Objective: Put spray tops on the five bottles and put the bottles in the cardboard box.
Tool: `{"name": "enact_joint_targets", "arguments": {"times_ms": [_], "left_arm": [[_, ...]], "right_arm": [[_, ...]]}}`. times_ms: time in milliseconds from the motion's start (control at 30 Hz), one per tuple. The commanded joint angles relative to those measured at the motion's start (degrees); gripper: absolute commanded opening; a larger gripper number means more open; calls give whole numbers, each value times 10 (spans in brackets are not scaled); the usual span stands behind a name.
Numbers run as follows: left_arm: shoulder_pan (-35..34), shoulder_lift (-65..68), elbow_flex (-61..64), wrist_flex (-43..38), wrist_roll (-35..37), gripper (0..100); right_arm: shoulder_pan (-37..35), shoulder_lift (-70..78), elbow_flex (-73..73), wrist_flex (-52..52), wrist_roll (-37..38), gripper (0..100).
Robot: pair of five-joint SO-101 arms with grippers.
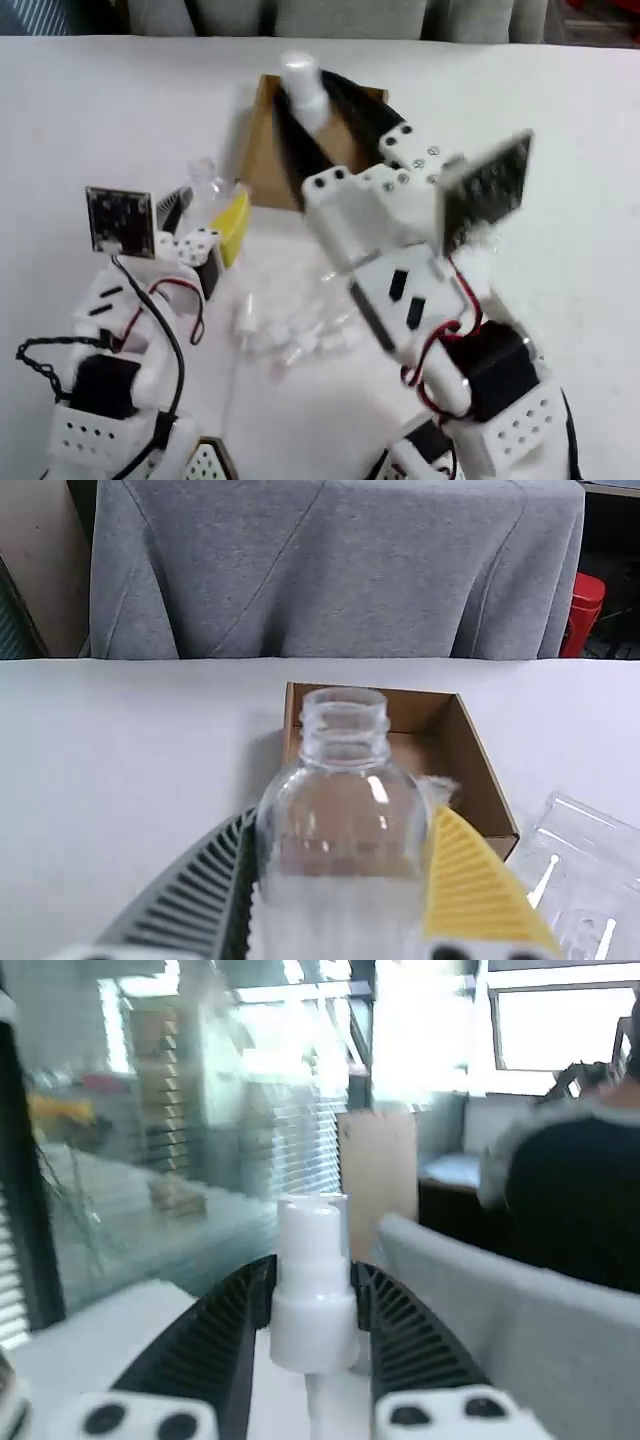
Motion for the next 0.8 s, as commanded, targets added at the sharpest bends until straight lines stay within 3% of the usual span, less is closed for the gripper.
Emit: {"name": "enact_joint_targets", "arguments": {"times_ms": [0,133,500,767], "left_arm": [[5,-47,49,-67,-7,57],[8,-93,93,-75,-7,57],[13,-216,170,-70,-7,57],[73,-288,189,-29,-8,57]], "right_arm": [[-77,0,-12,-139,-4,17],[-120,1,-9,-155,-5,17],[-123,-17,94,-232,-8,16],[-124,-3,98,-230,-39,16]]}}
